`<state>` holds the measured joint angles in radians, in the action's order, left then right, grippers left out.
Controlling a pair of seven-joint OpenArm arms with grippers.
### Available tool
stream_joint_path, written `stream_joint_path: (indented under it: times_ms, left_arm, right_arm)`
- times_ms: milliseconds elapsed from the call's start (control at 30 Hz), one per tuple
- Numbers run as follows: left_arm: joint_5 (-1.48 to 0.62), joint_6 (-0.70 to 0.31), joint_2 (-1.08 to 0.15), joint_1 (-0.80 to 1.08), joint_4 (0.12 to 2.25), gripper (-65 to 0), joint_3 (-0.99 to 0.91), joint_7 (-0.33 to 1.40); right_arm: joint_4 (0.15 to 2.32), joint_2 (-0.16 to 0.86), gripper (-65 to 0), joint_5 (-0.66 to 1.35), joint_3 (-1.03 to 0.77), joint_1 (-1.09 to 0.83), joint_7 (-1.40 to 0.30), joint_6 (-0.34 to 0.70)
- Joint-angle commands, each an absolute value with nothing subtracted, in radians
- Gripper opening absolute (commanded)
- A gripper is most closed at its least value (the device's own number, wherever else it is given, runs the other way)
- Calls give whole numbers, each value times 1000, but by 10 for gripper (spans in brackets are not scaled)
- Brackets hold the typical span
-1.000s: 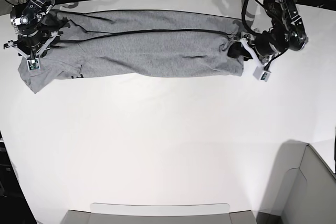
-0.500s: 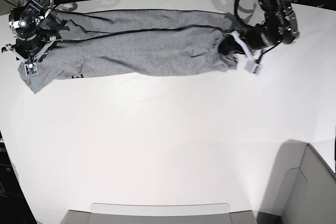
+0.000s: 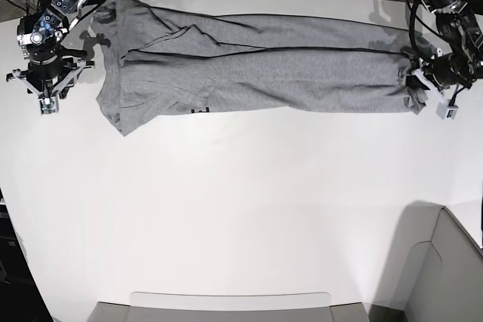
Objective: Fold the T-shirt properly
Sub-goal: 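Grasp the shirt end with the left gripper and fold it toward the middle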
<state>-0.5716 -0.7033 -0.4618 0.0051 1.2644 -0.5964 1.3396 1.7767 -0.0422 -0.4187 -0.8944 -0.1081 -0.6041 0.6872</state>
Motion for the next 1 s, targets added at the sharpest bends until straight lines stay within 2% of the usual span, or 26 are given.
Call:
stream_joint_path:
  times_ms: [0,167,300,400,533,767,967]
  left_arm:
    - [-552,-698,-493,2,1287,-650,-607,1369]
    - [-555,-698,-479,54,1503,-650,-608,1396]
    - [-553,-698,-390,127,1790,-650,-602,1396]
    - [-558,-698,-328,131,1903,-650,-598,1396]
    - [-553,-693,-282,145,1920,-650,-498,1396]
    - [-558,-512,-163,203,2026,-650,-355,1396]
    - [-559,-432,-99,200,2031,-650,-295,1396]
  right_arm:
    - [1807,-41,-474,-400,-892,-99,-581,698]
    - [1813,-42,-474,-400,-892,-99,-581,698]
    - [1811,-42,-474,-400,-892,-97,-581,698]
    - [1808,-42,-474,-400,-892,-93,-581,698]
    - [1808,-53,-474,-400,-892,-87,-581,698]
    - [1808,-54,-474,-400,-892,-87,-581,698]
    - [1808,-51,-474,-400,-892,-87,-581,698]
